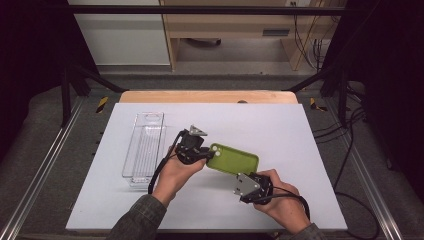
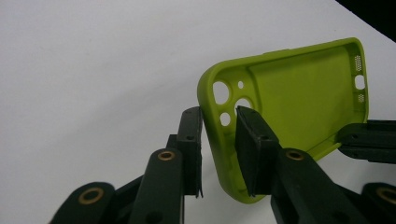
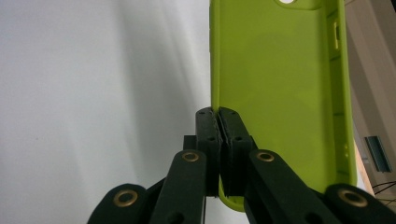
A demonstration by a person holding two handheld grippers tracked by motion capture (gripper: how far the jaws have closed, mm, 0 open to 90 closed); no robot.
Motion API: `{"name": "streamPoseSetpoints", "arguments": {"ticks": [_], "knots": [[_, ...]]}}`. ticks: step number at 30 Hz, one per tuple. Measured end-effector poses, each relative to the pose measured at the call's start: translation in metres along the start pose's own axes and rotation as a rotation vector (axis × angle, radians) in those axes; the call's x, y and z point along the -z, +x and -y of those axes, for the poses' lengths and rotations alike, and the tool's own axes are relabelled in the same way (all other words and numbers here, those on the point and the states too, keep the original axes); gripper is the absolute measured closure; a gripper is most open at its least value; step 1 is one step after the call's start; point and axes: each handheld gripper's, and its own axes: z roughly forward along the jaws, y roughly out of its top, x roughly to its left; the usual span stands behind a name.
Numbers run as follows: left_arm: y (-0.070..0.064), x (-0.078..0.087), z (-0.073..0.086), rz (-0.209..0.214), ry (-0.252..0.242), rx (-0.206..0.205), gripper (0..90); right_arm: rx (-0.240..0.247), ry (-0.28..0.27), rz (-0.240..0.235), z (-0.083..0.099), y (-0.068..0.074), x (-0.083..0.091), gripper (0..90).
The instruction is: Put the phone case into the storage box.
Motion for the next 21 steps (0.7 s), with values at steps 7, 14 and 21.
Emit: {"name": "streamPoseSetpoints", "arguments": {"ticks": [7,14,21], "knots": [[0.001,0.003,0.001,-0.015,-0.01,0.0,78.8,0.006,0.009,0.001,-0.004,0.001,-0.001,88.0],[-0.001,0.002,0.005,-0.054,-0.025,0.002,82.4,0.014,0.021,0.002,-0.008,0.004,-0.004,88.0],[-0.002,-0.001,0.01,-0.082,-0.05,0.026,85.5,0.01,0.04,0.0,-0.011,0.008,-0.008,88.0]]}}
